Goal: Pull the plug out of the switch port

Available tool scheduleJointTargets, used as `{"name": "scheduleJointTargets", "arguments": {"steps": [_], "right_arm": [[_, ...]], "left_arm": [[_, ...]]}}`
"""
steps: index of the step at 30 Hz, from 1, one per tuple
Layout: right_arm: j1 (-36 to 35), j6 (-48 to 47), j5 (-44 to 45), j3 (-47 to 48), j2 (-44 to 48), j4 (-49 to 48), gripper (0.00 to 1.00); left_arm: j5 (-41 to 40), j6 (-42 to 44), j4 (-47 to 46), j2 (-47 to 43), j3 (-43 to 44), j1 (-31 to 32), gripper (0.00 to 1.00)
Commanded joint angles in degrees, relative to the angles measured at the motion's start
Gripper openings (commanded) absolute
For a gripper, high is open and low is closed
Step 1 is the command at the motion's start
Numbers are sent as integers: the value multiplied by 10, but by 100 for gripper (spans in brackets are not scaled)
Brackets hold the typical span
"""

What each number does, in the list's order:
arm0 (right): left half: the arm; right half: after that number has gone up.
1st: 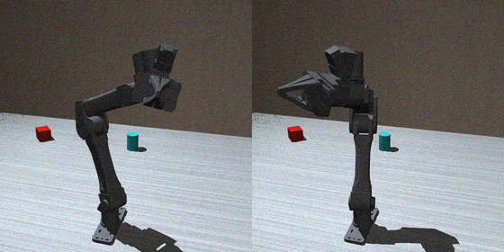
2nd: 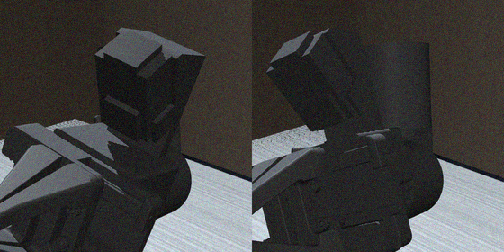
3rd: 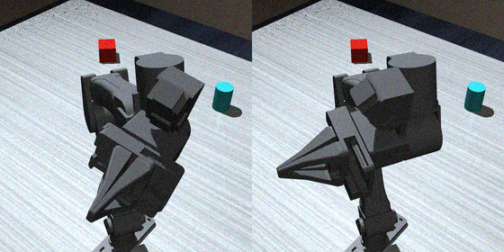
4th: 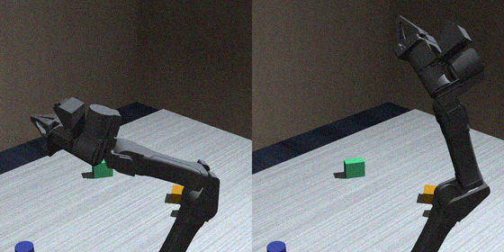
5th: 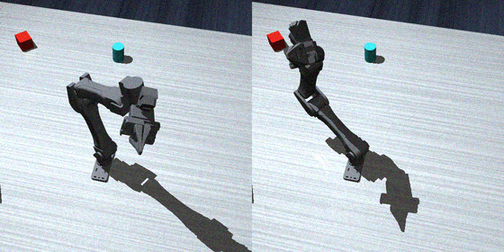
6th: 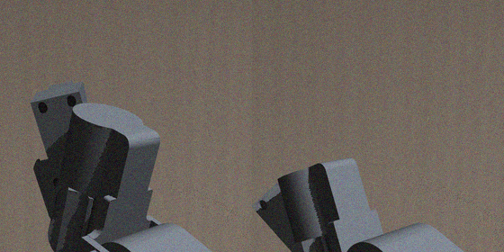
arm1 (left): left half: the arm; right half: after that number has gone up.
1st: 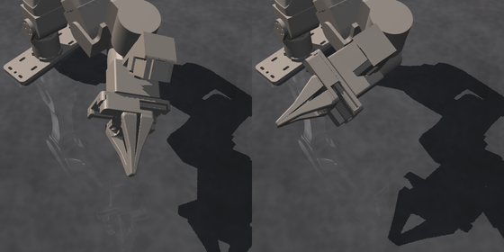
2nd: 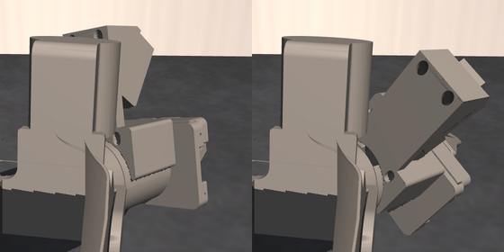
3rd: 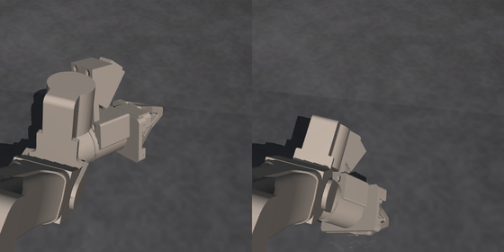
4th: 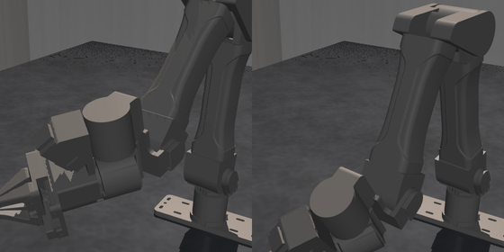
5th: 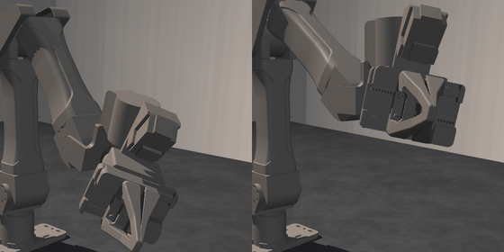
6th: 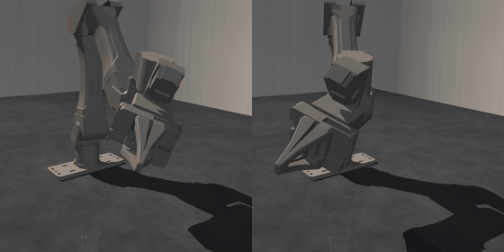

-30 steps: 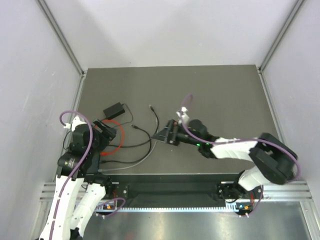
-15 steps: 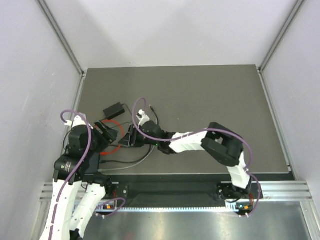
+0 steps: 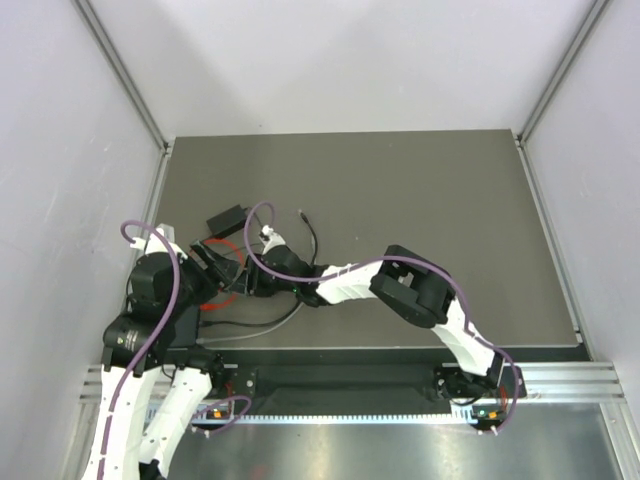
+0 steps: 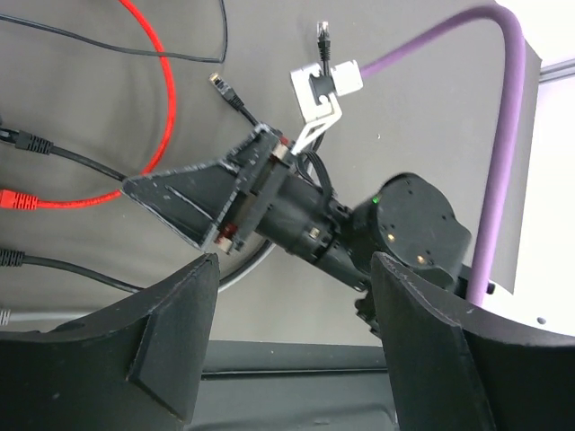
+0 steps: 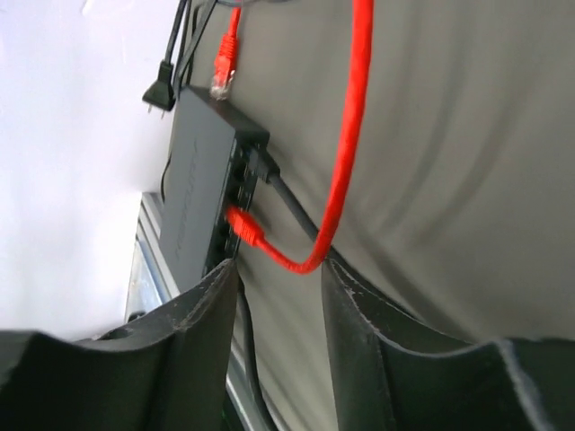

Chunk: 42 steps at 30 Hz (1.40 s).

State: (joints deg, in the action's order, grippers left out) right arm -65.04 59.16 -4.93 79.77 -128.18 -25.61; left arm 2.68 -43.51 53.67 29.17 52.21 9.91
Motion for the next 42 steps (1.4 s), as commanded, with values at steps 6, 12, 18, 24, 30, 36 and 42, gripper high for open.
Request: {"name": "scheduleJointTargets", "arguments": {"steps": [6, 12, 18, 24, 30, 36, 42], "right_arm": [[4, 11, 12, 38, -24, -8, 26], [25, 13, 4, 7, -15, -38, 1], [46, 11, -9, -34, 4, -66, 0], [103, -13, -58, -84, 27, -98, 0], [158, -63, -123, -96, 40, -88, 1], [209, -129, -182, -80, 48, -28, 10], [226, -166, -213, -90, 71, -11, 39]], "left_arm": [[7, 19, -13, 13, 34, -2, 73], [6, 24, -15, 22, 29, -2, 73], [18, 39, -15, 59, 27, -2, 73], [36, 68, 3, 157, 36, -2, 62], [9, 35, 2, 198, 12, -2, 54], [-13, 6, -20, 224, -25, -3, 55], [22, -11, -81, 251, -72, -3, 52]]}}
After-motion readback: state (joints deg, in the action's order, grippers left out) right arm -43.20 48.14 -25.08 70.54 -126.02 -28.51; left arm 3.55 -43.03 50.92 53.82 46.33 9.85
